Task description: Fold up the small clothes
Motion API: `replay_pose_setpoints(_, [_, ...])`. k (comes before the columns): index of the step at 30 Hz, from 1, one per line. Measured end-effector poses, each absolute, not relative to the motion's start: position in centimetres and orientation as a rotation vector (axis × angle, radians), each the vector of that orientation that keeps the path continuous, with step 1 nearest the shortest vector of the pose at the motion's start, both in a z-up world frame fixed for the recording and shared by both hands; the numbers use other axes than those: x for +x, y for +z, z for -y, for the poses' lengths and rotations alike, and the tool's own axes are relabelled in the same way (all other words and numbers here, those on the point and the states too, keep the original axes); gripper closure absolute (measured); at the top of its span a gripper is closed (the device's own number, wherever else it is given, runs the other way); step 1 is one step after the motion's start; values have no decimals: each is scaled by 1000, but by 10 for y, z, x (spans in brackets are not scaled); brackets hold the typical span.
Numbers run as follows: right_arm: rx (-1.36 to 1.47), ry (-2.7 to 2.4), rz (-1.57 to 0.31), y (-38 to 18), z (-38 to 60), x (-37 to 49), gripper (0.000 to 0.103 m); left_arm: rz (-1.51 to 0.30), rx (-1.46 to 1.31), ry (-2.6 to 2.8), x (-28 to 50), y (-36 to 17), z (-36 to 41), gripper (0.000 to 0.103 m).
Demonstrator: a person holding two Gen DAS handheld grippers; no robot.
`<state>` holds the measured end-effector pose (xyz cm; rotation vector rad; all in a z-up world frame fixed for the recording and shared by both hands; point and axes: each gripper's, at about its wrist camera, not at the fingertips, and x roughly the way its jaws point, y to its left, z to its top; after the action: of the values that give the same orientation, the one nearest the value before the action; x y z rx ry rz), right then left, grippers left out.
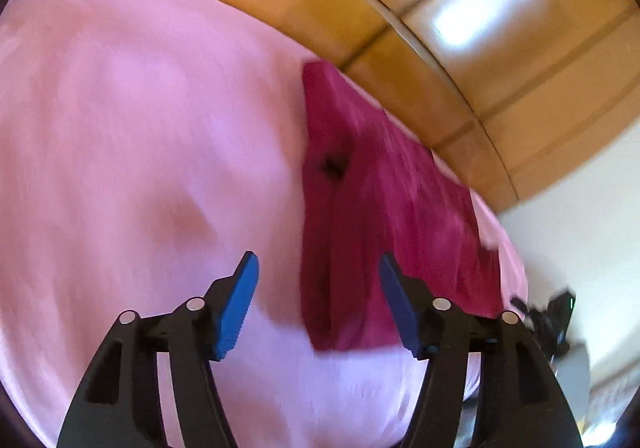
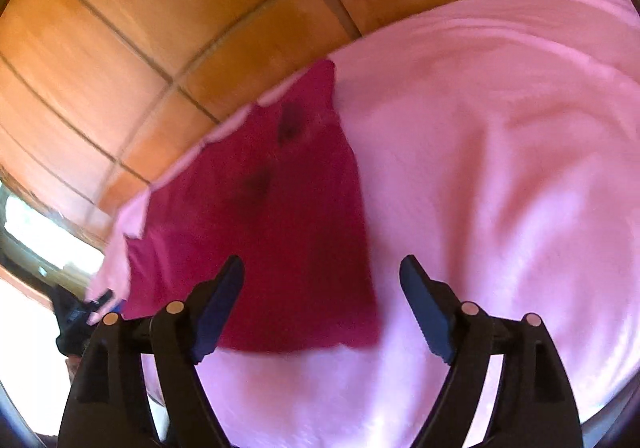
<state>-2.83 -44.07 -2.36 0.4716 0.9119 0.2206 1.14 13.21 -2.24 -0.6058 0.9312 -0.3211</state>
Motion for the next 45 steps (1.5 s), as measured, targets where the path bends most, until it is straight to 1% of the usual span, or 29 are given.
replay_pose_setpoints(1, [423, 212, -936, -30, 435, -31, 34, -941, -577, -349, 4, -24, -125, 42])
replay_pose_setpoints(2, [394, 212, -952, -35, 429, -30, 44, -944, -560, -371, 0, -24, -119, 42])
replay_pose_setpoints(5, [299, 212, -977, -46, 413, -34, 59, -945, -491, -402, -8, -27, -98, 42])
replay_pose_setpoints(6, [265, 199, -970, -47, 409, -35, 62, -959, -451, -411, -4, -30, -88, 51])
replay_pose_setpoints(7, [245, 190, -969, -48, 405, -34, 68, -974, -409, -404, -5, -31, -82, 67])
replay_pose_setpoints(8, [248, 189, -969, -47, 405, -35, 73, -984, -384, -398, -4, -31, -79, 74])
replay_pose_setpoints(10, [256, 199, -961, -40, 405, -38, 77, -978, -384, -411, -6, -30, -77, 81])
replay_pose_setpoints(13, [290, 241, -936, -24, 407, -51, 79, -948, -418, -437, -18, -18, -88, 84])
replay_pose_setpoints(18, [334, 315, -941, -10, 409, -84, 79, -944, -467, -455, -41, -14, -100, 85])
replay_pose_setpoints(22, [324, 320, -1005, -17, 412, -116, 79, -991, -468, -467, -76, -25, -103, 85])
replay_pose_setpoints(26, [334, 309, -1084, -35, 414, -141, 79, -1043, -461, -464, -109, -35, -100, 84])
replay_pose_setpoints(27, [332, 308, -1097, -39, 414, -142, 77, -1051, -456, -455, -113, -35, -100, 82])
replay_pose_setpoints(29, [318, 286, -1111, -41, 414, -141, 66, -1051, -461, -450, -107, -31, -100, 76])
replay_pose_setpoints(30, [318, 278, -1107, -40, 415, -139, 63, -1028, -452, -431, -104, -26, -104, 64])
replay_pose_setpoints(31, [320, 268, -1080, -35, 417, -134, 56, -1003, -439, -410, -98, -20, -106, 54])
replay_pose_setpoints(32, [308, 255, -1053, -30, 418, -129, 51, -976, -428, -393, -94, -16, -109, 51])
replay_pose_setpoints(34, [270, 224, -1003, -18, 416, -118, 48, -938, -423, -392, -79, -8, -113, 51])
replay_pose_setpoints(36, [230, 210, -952, -7, 412, -103, 48, -904, -403, -400, -62, -2, -111, 51])
replay_pose_setpoints(41, [121, 178, -906, -8, 393, -68, 49, -903, -339, -419, -31, -8, -98, 51])
replay_pose_setpoints(42, [93, 169, -904, -11, 388, -61, 51, -908, -329, -421, -25, -10, -96, 57])
replay_pose_setpoints(43, [81, 170, -906, -12, 388, -59, 60, -911, -315, -419, -22, -11, -94, 76])
replay_pose_setpoints(44, [71, 176, -908, -15, 384, -53, 72, -916, -284, -415, -18, -12, -91, 85])
replay_pose_setpoints(45, [59, 181, -908, -15, 383, -52, 77, -911, -269, -405, -18, -11, -89, 92])
